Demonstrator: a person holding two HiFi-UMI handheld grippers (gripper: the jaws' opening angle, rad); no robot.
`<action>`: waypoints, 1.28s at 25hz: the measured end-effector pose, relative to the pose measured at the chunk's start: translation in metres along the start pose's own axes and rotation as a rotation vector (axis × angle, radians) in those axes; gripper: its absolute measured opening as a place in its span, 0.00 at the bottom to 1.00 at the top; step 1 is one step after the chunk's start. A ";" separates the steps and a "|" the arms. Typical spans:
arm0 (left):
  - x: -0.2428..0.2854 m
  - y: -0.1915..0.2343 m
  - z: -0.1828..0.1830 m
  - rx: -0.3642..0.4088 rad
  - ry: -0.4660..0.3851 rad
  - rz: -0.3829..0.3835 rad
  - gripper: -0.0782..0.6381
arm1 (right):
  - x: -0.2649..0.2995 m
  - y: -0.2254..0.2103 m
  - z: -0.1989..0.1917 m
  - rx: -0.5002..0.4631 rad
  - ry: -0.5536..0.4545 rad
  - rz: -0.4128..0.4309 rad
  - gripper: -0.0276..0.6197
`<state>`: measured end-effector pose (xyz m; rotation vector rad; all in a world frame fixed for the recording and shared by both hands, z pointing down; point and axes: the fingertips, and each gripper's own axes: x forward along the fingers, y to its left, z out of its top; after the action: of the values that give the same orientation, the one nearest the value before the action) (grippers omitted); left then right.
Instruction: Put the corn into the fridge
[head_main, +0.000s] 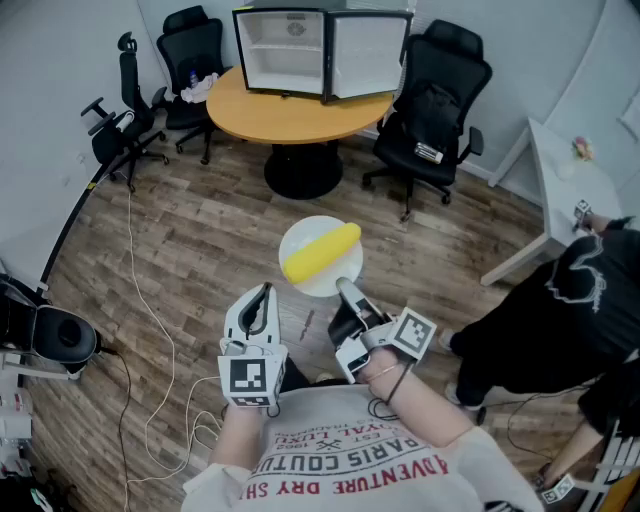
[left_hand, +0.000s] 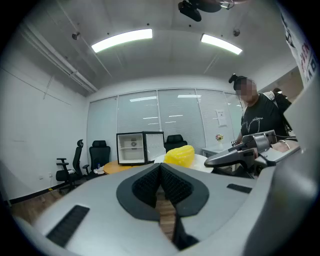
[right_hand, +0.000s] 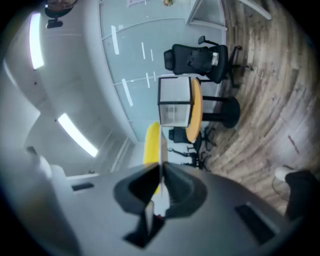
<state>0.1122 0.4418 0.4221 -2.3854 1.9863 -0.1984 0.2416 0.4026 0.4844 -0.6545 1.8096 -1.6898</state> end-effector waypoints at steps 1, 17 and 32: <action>0.001 0.000 0.000 0.000 0.000 -0.002 0.15 | 0.001 0.000 0.001 -0.001 -0.002 0.000 0.11; 0.005 -0.004 -0.004 -0.001 -0.003 -0.026 0.15 | 0.001 -0.003 0.001 -0.009 0.002 -0.021 0.11; 0.067 0.050 0.000 -0.048 0.002 -0.072 0.15 | 0.069 -0.014 0.021 0.016 -0.036 -0.056 0.11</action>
<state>0.0749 0.3667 0.4215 -2.4895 1.9289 -0.1563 0.2063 0.3381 0.4924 -0.7298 1.7661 -1.7161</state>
